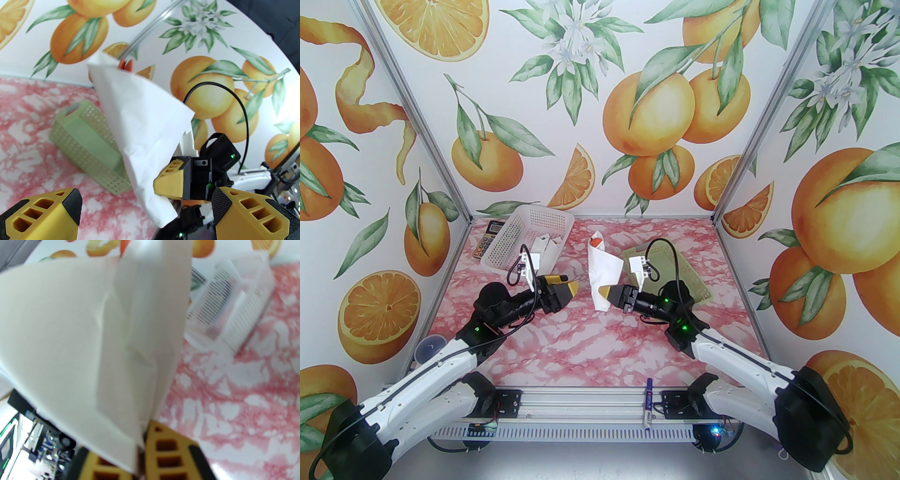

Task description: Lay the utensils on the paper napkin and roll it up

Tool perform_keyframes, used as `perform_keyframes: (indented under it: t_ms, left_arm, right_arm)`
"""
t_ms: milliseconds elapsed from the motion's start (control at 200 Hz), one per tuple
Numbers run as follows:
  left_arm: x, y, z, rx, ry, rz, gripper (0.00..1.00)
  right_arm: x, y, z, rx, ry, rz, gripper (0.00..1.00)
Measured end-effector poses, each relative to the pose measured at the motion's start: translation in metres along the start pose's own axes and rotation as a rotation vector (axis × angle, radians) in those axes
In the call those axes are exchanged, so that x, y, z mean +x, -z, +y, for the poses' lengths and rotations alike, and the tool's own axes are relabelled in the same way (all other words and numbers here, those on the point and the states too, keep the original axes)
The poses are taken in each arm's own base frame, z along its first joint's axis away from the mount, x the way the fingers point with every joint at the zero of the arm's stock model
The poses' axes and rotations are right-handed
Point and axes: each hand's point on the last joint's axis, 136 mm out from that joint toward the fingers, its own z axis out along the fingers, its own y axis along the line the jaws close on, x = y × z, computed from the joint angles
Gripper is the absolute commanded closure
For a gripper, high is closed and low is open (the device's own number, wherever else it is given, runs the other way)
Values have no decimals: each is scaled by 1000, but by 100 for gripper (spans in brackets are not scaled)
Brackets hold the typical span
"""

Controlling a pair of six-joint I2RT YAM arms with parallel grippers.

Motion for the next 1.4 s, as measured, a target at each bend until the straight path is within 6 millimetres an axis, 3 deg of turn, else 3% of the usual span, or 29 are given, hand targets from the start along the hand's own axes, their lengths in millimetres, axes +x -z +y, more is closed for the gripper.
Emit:
perform_keyframes:
  t_ms: [265,490,785,1071,1401]
  left_arm:
    - [2,-16,-28,154,-41,6,7]
    - [-5,-28,-40,214,-56,-10,21]
    - [-22,-30,-65,296,-90,-50,40]
    - [-22,-31,-64,289,-89,-48,57]
    - [-17,-32,-62,281,-95,-34,83]
  right_arm:
    - [-1,-7,41,-118,132,8,96]
    - [6,-10,62,-164,208,30,96]
    - [12,-10,66,-170,233,48,96]
    - [20,-9,63,-154,246,75,93]
    - [28,-3,60,-130,255,108,76]
